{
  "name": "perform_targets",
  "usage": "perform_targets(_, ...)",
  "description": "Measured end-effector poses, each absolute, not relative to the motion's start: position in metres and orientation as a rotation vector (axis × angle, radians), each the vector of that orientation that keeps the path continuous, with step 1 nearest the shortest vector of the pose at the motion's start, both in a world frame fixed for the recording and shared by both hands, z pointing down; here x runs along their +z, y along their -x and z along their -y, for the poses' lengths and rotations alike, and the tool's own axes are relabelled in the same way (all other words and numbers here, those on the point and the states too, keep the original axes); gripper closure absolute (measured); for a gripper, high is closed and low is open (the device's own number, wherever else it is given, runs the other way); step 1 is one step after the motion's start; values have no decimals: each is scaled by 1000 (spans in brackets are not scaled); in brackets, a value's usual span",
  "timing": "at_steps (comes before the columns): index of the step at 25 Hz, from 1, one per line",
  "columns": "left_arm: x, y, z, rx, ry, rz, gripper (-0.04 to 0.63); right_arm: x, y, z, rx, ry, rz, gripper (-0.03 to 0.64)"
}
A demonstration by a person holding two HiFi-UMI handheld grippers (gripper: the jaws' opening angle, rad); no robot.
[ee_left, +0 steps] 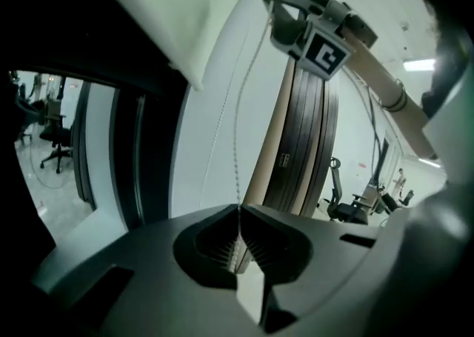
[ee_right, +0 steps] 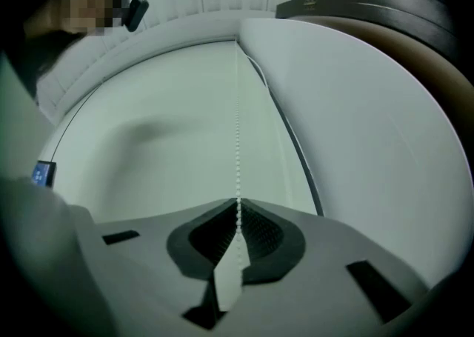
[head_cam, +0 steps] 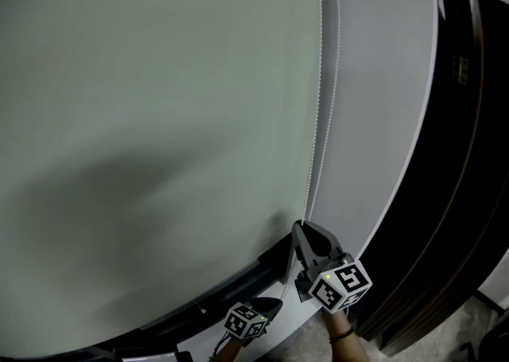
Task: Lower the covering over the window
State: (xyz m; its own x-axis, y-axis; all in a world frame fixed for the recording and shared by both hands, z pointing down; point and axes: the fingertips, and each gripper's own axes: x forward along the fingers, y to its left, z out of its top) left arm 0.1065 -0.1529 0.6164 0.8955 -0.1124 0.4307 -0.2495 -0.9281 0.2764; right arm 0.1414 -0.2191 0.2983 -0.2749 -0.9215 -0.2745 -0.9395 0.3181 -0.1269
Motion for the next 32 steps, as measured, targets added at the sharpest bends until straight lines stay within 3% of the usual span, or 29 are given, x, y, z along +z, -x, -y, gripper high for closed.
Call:
perform_targets(7,481,-107,186,-1,-2883,370,561,466,-147,221,-341,1856,-2367,595)
perform_targets(13,359,-138,193,-231,-3120,233,508,558,-120,203,-595,1875,-2434,595)
perform_targets(20,286,-149,190,-480,-3131,127,508,589,-110,192,-694,1876,-2438,595)
perform_targets(24,278,-156,190,-457,-3188,125,511,588,-111,191,-695,1871,-2439,595)
perform_targets(26,280,-156,193,-439,-3186,128,574,588,-112,191,-700,1870,-2427,595)
perform_targets(32,282,-142,205,-514,-3149,263,581,584,-114,181,-660,1894,-2471,595)
